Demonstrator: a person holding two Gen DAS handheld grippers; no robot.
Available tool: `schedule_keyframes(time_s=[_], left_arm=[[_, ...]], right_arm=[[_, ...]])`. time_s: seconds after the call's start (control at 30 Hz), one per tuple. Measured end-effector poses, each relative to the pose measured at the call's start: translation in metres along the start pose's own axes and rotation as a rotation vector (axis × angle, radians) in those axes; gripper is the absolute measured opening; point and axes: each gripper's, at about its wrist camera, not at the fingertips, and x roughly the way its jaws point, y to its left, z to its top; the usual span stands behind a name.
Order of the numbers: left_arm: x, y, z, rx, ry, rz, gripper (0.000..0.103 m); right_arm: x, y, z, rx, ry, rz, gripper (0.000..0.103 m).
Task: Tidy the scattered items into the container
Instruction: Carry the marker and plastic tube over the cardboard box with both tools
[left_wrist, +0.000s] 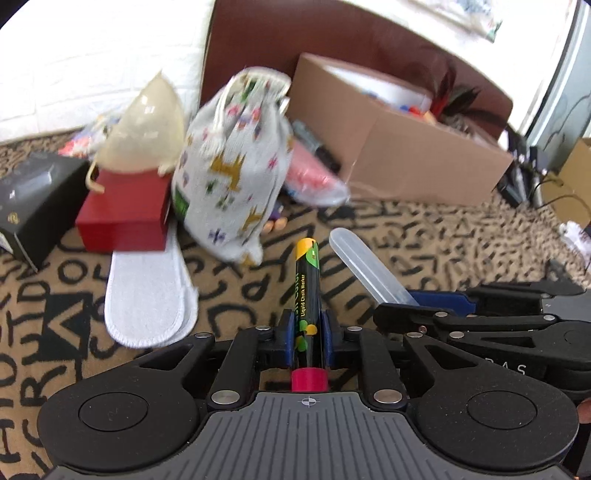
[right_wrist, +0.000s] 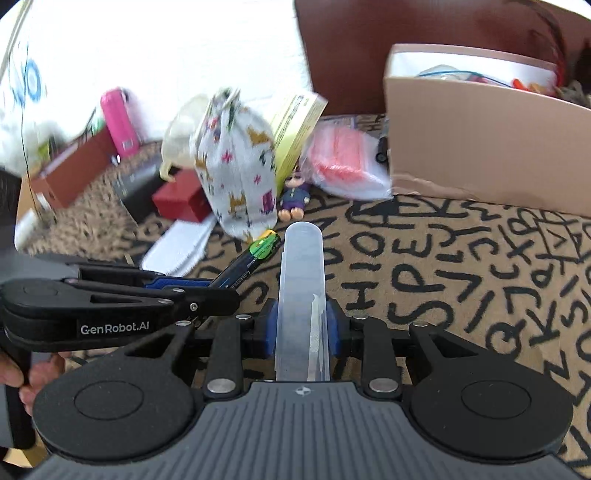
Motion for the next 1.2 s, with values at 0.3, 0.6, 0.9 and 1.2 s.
schedule_keyframes(time_s=[0.3, 0.6, 0.9, 1.2], left_arm=[[-0.015, -0.039, 0.07, 0.045, -0.12, -0.128, 0.012], [0.004, -0.081, 0.171, 0.076, -0.226, -0.168, 0.012], [0.087, -0.087, 0.25, 0.038, -0.218, -0.059, 0.013], [0.158, -0.074, 0.264, -0.003, -0.143, -0.036, 0.013]], right_arm=[[-0.048, -0.03, 0.044, 0.048, -0.168, 0.0, 0.031], [-0.072, -0.079, 0.123, 0.065, -0.333, -0.099, 0.031], [-0.034, -0.139, 0.183, 0.132, -0.328, -0.192, 0.031], [0.021, -0.173, 0.19, 0.164, -0.243, -0.214, 0.031]])
